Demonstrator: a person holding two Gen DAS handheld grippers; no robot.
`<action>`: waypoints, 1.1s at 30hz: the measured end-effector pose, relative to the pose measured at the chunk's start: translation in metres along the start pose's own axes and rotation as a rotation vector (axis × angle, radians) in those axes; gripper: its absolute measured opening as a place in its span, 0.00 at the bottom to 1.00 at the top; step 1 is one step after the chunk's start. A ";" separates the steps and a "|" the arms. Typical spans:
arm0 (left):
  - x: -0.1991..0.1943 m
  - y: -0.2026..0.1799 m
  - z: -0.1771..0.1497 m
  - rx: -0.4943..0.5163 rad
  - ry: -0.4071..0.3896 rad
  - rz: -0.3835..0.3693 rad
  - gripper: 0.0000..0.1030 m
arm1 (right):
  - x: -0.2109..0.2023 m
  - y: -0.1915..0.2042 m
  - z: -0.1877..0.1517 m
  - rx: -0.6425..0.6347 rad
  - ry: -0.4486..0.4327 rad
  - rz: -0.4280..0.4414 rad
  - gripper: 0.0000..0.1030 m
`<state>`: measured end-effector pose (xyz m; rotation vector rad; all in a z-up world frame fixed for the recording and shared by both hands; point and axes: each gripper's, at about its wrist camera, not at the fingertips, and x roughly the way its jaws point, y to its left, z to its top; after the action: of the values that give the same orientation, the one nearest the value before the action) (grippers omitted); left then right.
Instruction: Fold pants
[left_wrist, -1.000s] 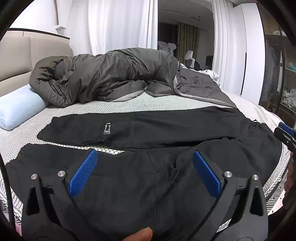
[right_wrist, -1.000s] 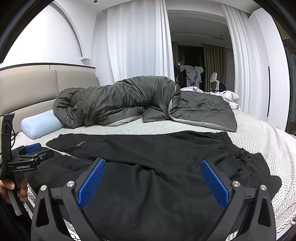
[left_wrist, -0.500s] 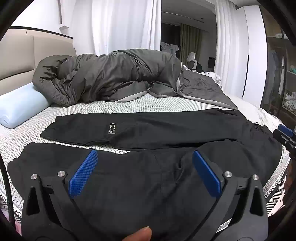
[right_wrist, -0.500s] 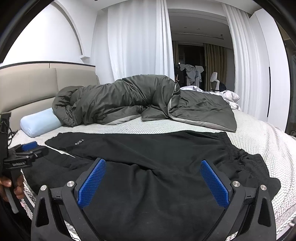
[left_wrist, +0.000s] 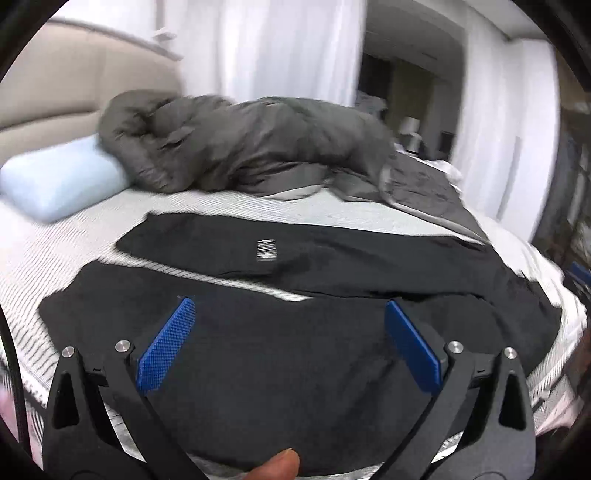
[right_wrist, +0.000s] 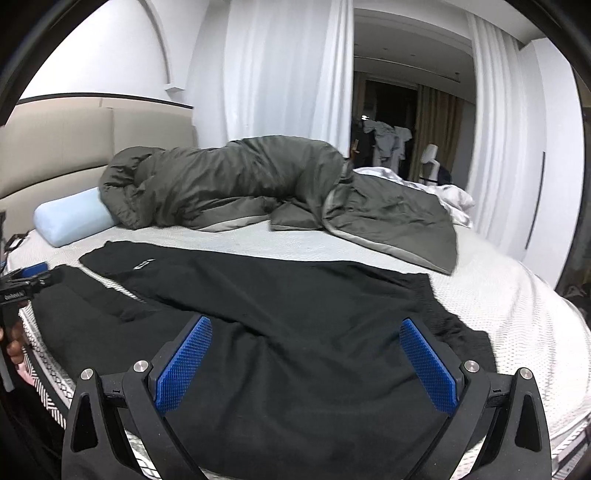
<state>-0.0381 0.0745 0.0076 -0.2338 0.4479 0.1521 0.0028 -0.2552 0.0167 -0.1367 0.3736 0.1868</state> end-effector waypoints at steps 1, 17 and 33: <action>-0.001 0.013 0.002 -0.039 0.010 0.031 0.99 | 0.000 -0.007 0.000 0.011 0.010 -0.009 1.00; -0.027 0.172 -0.023 -0.361 0.190 0.111 0.63 | 0.005 -0.073 -0.058 0.260 0.191 0.030 0.99; 0.007 0.187 -0.048 -0.482 0.381 0.059 0.55 | -0.020 -0.096 -0.079 0.336 0.183 -0.047 0.99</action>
<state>-0.0880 0.2428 -0.0734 -0.7311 0.7956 0.2754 -0.0232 -0.3653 -0.0396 0.1697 0.5775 0.0629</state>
